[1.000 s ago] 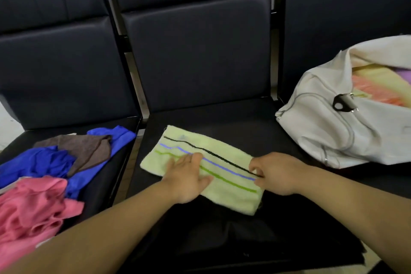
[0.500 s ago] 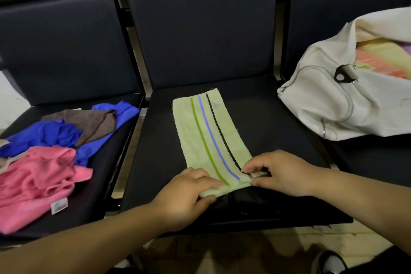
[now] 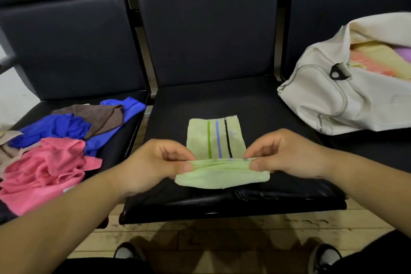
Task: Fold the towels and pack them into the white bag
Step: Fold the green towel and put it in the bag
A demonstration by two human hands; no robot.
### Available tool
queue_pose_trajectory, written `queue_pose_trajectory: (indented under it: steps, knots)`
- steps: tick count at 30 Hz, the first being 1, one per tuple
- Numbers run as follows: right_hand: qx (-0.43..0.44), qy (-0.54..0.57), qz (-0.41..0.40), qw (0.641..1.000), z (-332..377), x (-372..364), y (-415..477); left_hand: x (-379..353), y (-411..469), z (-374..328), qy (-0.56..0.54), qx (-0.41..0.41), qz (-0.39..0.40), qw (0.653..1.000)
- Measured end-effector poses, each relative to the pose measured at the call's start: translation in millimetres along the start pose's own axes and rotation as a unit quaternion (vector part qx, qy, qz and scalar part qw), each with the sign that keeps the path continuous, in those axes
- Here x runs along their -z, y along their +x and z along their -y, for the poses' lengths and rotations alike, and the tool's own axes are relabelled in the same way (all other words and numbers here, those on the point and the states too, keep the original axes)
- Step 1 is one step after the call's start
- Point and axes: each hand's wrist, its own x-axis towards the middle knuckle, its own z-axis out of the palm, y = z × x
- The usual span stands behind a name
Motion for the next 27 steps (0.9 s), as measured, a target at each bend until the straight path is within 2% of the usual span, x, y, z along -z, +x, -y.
queue_pose_trajectory:
  steps: [3,8,19,24,27]
  knots:
    - [-0.015,0.077,-0.024,0.997,15,4,11,10,9,-12,-0.048,-0.005,-0.012,0.999]
    - [-0.054,0.123,-0.095,0.986,17,12,53,24,48,-11,-0.049,0.034,-0.118,0.991]
    - [-0.121,-0.01,-0.187,0.975,-46,31,149,37,154,49,0.08,0.077,-0.176,0.978]
    - [-0.101,-0.016,-0.229,0.968,-76,24,159,33,175,70,0.173,0.078,-0.192,0.963]
    - [-0.099,-0.033,-0.269,0.957,-86,23,163,31,178,76,0.213,0.078,-0.234,0.945]
